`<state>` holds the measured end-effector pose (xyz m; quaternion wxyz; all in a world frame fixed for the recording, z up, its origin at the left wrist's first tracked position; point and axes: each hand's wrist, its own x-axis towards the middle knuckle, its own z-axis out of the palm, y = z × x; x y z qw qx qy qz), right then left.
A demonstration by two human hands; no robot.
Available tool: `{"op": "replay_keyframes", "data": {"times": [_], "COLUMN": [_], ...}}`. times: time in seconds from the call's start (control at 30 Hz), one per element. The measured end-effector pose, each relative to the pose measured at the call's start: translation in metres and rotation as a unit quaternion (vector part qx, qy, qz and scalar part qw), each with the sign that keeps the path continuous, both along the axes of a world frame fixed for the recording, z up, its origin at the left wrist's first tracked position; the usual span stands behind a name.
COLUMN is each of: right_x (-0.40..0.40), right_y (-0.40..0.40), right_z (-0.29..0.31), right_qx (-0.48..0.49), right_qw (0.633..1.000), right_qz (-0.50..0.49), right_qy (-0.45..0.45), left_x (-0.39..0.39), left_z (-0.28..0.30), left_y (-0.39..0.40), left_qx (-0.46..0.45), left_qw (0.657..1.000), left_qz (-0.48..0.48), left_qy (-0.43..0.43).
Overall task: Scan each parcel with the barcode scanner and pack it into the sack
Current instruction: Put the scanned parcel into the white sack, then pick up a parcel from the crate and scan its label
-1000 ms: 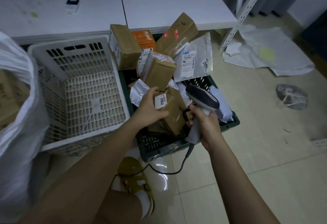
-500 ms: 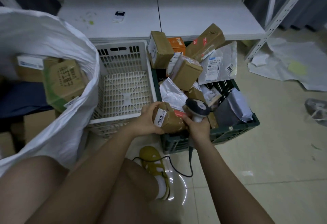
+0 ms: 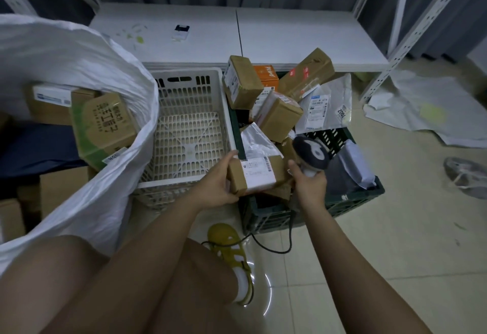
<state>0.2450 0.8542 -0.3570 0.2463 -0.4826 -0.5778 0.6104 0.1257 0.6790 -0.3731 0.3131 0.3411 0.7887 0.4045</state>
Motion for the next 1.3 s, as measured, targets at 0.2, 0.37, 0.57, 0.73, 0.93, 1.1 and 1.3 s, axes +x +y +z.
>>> {"op": "replay_keyframes", "data": {"times": [0.2,0.37,0.57,0.73,0.93,1.1,1.3], "right_x": [-0.008,-0.011,-0.008,-0.011,-0.014,-0.005,0.043], "right_y": [-0.016,-0.015,-0.013,-0.014,-0.019,-0.016,-0.02], "right_z": [-0.009,-0.013,-0.011,-0.016,-0.027,-0.013,0.015], "right_qx": [-0.051,-0.04,-0.031,-0.043,-0.044,-0.039,0.0], "right_qw": [0.997,0.996,0.999,0.999,0.997,0.998,0.978], "right_qz": [0.059,0.073,0.0,0.032,0.059,0.048,0.208], "right_qy": [-0.025,-0.02,0.017,0.006,-0.016,0.011,-0.006], "left_x": [0.005,-0.002,-0.003,-0.001,0.001,-0.004,-0.01], "left_z": [-0.005,-0.009,-0.002,-0.007,-0.002,0.001,0.006], "left_y": [0.004,-0.002,-0.002,-0.008,-0.003,-0.004,-0.004], "left_qx": [-0.02,-0.106,-0.004,-0.006,-0.036,0.009,0.12], "left_qw": [0.985,0.929,0.956,0.992,0.926,0.908,0.92], "left_qz": [0.087,0.185,0.192,0.069,0.203,0.276,0.297], "left_qy": [-0.149,-0.302,-0.221,-0.108,-0.316,-0.314,-0.226]}}
